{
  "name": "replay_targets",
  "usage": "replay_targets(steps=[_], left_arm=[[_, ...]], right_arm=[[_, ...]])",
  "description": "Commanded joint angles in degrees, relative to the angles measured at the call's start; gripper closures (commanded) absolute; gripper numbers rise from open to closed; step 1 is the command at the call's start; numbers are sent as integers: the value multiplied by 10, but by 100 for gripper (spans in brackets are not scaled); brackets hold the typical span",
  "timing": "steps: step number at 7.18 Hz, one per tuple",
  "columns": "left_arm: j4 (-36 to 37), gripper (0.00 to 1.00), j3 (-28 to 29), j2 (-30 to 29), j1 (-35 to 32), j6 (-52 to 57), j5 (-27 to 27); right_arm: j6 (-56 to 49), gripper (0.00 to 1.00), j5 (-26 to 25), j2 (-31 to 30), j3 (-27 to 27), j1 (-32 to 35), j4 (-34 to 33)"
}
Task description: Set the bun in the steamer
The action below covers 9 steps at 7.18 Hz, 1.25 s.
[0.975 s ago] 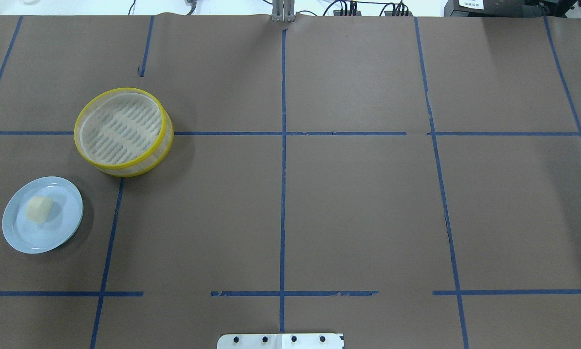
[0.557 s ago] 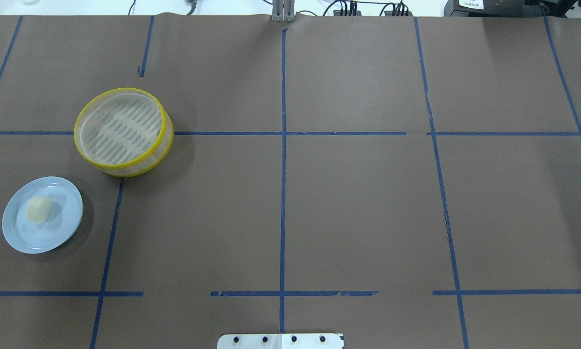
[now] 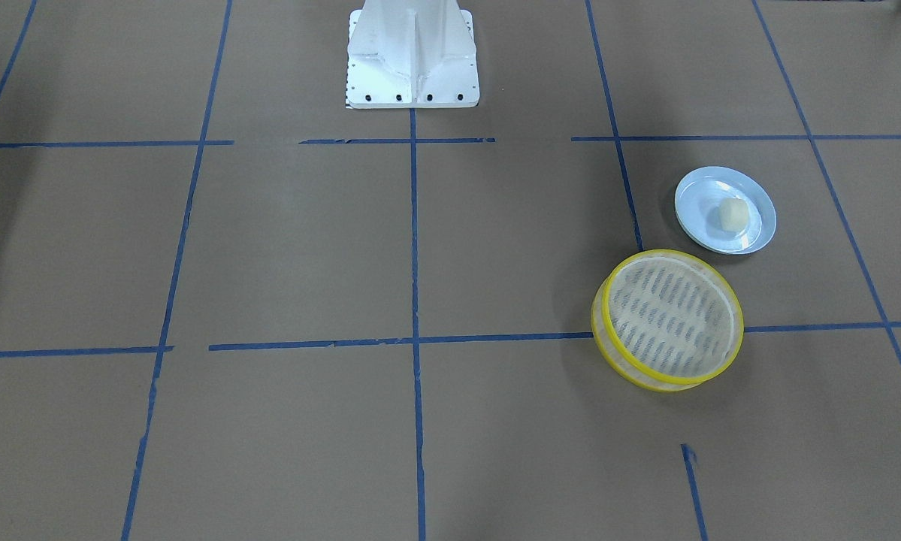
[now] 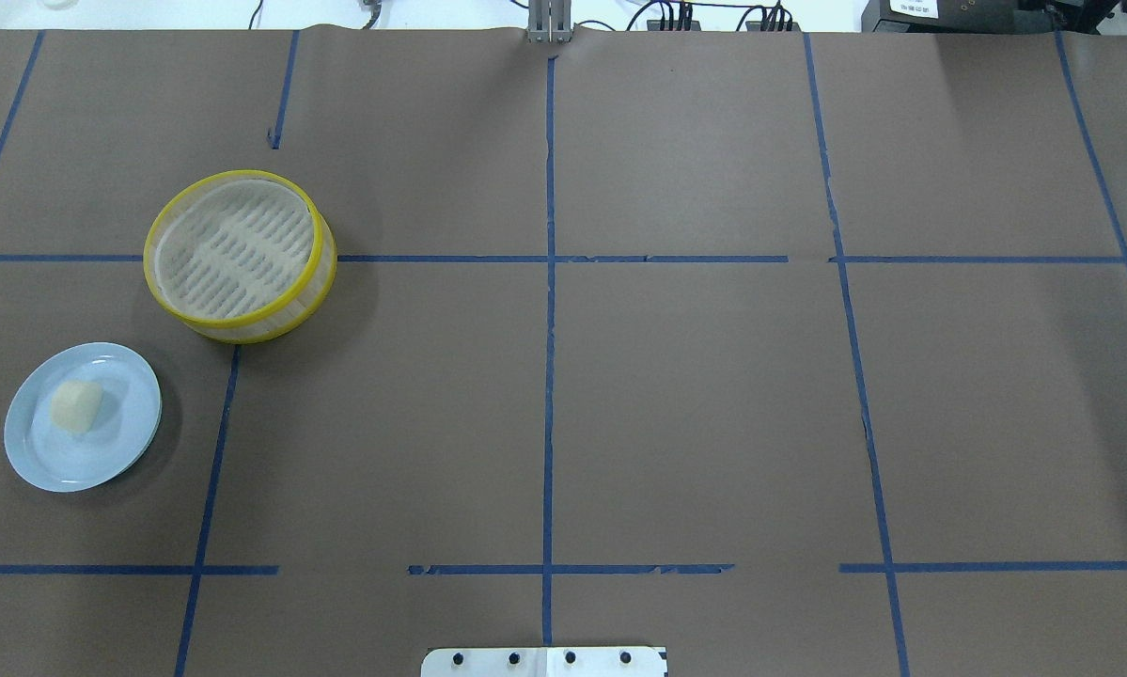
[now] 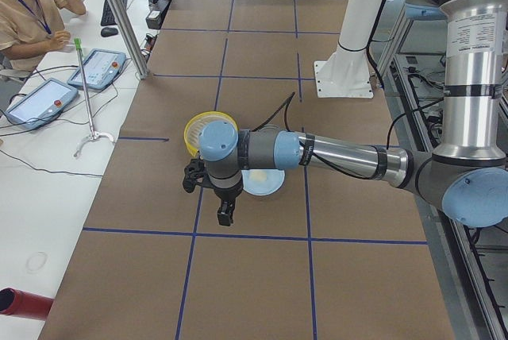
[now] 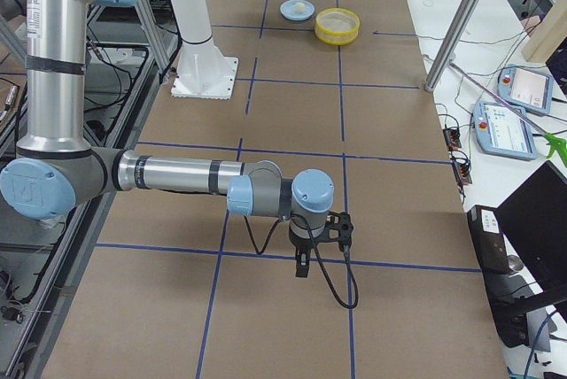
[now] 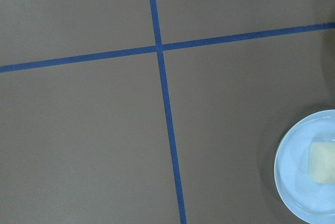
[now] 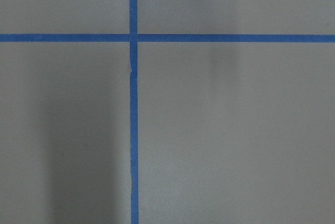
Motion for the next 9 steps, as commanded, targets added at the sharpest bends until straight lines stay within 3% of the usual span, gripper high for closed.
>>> replay_targets(steps=[1, 3, 4, 5, 6, 9], left_arm=[[-37, 0, 2, 4, 51, -5, -20], [-141, 0, -1, 15, 144, -162, -33], [-259, 0, -2, 52, 185, -264, -23], [-373, 0, 5, 82, 239, -380, -8], [-431, 0, 6, 85, 320, -501, 54], [-453, 2, 26, 80, 407, -579, 141]], right_arm=[[0, 0, 0, 0, 0, 0, 0], [0, 0, 0, 0, 0, 0, 0], [0, 0, 0, 0, 0, 0, 0], [0, 0, 0, 0, 0, 0, 0], [0, 0, 0, 0, 0, 0, 0], [0, 0, 0, 0, 0, 0, 0]])
